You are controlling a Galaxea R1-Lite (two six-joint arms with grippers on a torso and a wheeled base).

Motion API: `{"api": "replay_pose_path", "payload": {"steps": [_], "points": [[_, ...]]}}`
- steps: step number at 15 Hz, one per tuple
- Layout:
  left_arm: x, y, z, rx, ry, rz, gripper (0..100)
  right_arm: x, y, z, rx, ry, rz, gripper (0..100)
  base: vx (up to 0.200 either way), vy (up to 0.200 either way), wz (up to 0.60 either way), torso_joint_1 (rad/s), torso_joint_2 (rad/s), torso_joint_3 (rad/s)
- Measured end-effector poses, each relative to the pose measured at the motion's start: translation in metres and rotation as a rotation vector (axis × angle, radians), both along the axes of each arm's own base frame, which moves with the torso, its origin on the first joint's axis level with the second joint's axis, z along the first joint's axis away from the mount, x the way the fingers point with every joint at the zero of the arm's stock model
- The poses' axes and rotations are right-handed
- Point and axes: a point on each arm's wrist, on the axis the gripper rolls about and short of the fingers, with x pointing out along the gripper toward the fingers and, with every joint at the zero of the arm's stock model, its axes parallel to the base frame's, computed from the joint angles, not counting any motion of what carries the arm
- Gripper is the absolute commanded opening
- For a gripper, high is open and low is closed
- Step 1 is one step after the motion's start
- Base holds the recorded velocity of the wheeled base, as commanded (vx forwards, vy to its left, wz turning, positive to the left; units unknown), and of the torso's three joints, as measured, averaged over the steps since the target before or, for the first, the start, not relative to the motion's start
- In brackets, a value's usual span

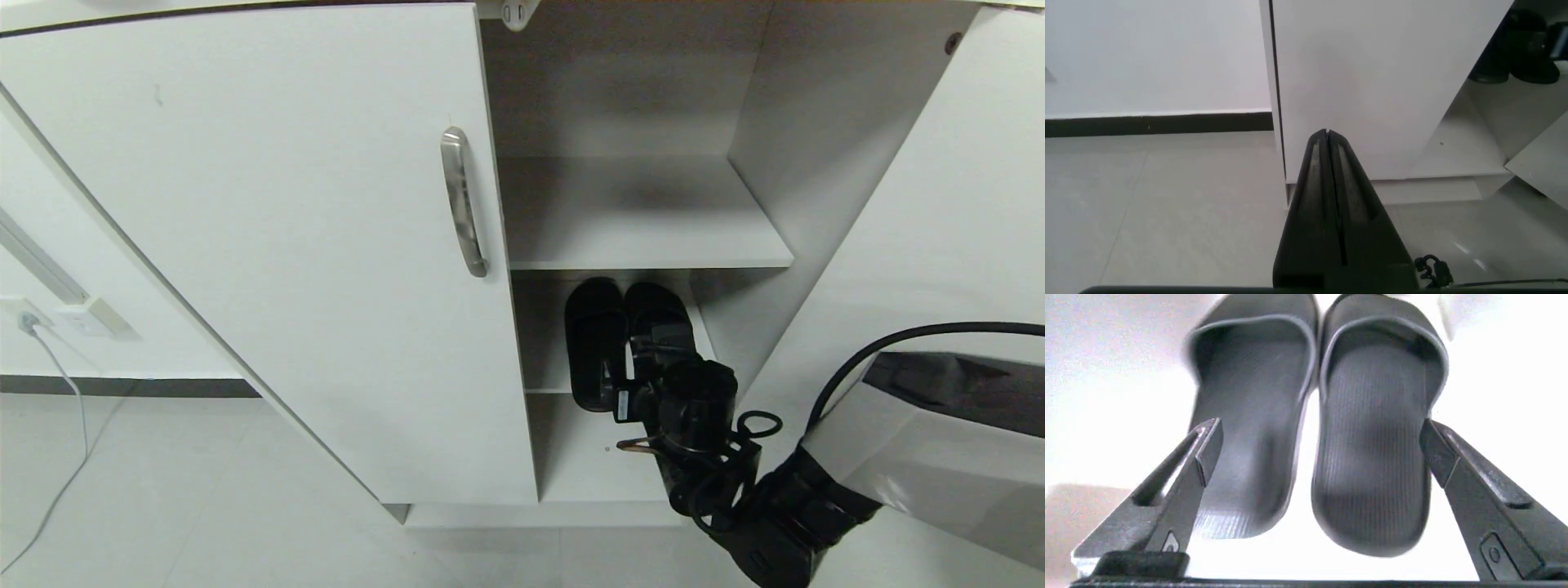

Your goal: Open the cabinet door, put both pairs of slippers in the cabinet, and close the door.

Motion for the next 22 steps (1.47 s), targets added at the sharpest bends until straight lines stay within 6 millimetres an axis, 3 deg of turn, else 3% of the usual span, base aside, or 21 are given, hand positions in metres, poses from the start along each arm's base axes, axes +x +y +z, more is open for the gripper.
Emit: {"api": "replay_pose_path", "payload": {"steps": [3,9,22], "points": [[0.0,0.0,0.0,0.0,0.0,0.0,0,-0.021,-0.003,0.003,0.005,-0.005,0.034,100,-0.067,0.0,0.0,0.002,0.0,0.001],[0.0,0.0,0.0,0.0,0.0,0.0,0,-0.024,-0.003,0.006,0.006,-0.007,0.04,100,-0.2,0.0,0.0,0.0,0.0,0.0],[0.0,0.0,0.0,0.001,0.0,0.0,0,-0.026,-0.003,0.006,0.007,-0.008,0.042,100,0.0,0.0,0.0,0.001,0.0,0.039]]}}
